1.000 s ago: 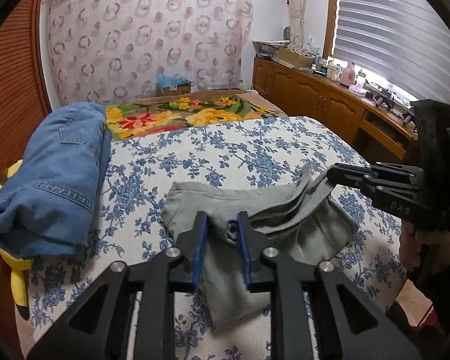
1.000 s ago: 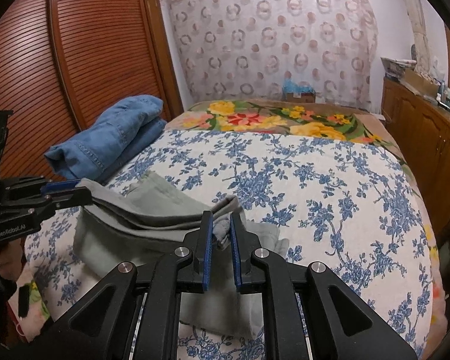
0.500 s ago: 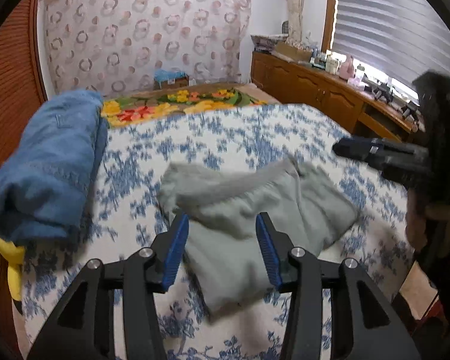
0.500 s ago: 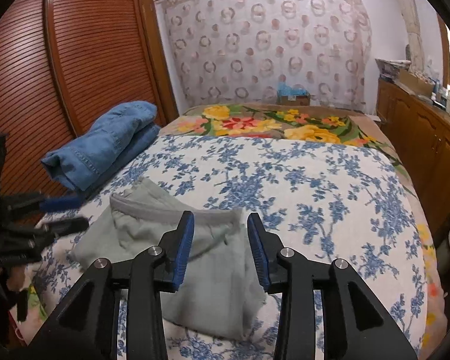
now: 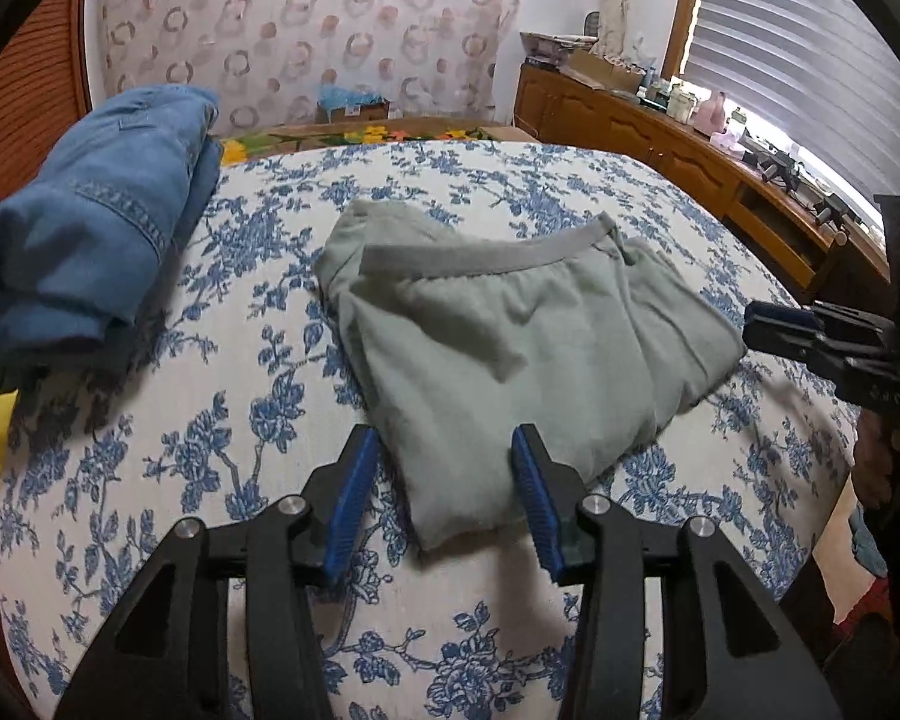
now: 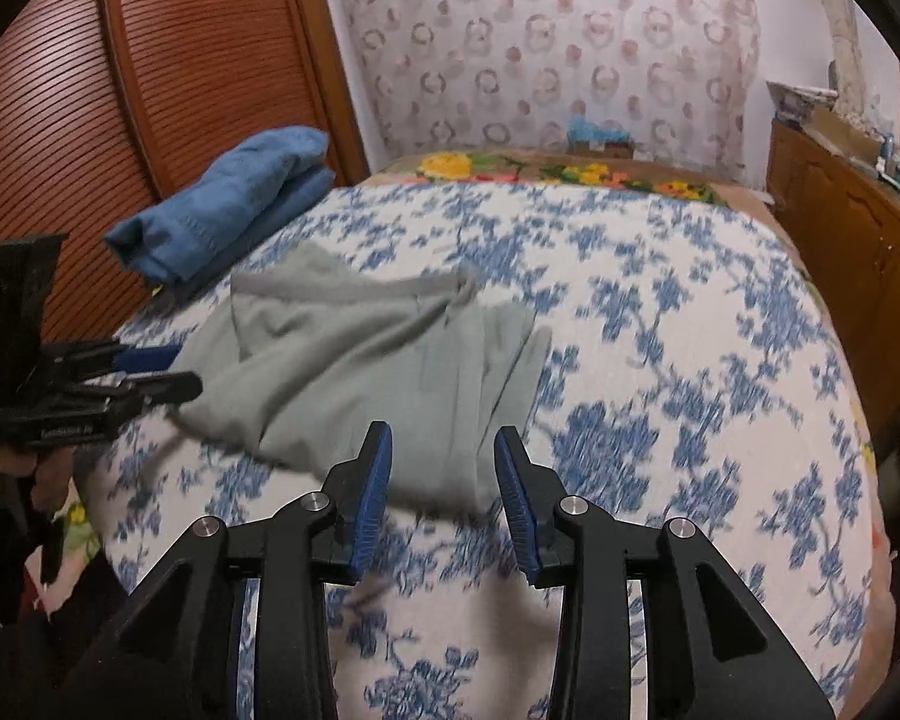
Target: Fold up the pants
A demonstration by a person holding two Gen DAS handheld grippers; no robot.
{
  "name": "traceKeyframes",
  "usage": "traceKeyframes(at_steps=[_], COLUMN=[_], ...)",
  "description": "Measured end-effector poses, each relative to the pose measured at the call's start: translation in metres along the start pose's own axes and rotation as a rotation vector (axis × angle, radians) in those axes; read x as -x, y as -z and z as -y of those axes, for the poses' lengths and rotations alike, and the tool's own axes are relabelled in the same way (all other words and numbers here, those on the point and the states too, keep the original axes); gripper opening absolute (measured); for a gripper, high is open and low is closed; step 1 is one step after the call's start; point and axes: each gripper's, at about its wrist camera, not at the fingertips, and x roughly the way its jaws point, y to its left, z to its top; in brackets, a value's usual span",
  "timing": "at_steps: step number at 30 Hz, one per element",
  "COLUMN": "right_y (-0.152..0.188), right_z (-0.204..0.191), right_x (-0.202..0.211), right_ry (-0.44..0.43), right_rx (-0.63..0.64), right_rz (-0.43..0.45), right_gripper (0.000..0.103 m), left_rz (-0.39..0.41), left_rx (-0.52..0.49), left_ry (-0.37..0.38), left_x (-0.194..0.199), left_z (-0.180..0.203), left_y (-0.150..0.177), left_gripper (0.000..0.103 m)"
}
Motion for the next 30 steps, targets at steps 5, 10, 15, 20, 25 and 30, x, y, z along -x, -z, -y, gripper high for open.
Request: traceKeyframes(at_steps=[5,10,15,20,25,30], right_y=[0.004,0.007,0.010,0.007,0.005,0.001], right_z=[-0.001,-0.001,0.002,0.010,0.026,0.014], right_x=[-0.006,-0.011,-0.011,0.008,0.018,0.015], right_ry=[0.000,0.014,0.006,0.101,0.085,0.021], right_rx=[0.018,0.025,0.021,0.017,-0.030,-0.018], right_rz=[-0.028,-0.050,-0.054,0.026,0.033,0.044], right_gripper=[0.028,0.019,0.012,0.000,0.000,0.000], left_rz=[-0.005,-0.004,0.001,0.012,0.009,0.007], left_rx=[0.009,0.006,-0.001,-0.011,0.001,-0.003], left_ry=[0.007,0.010,0.006,0.001,0.005,-0.004], left_x=[-0.006,-0.006,-0.006,-0.006,-0.004,-0.001], left_z=[-0.001,-0.001,-0.001,-0.001,-0.003,-0.002], left_y=[0.001,0.001,0.001,0.002,0.001,0.001], left_gripper=[0.046,0.046,0.046,0.046,0.046,0.046])
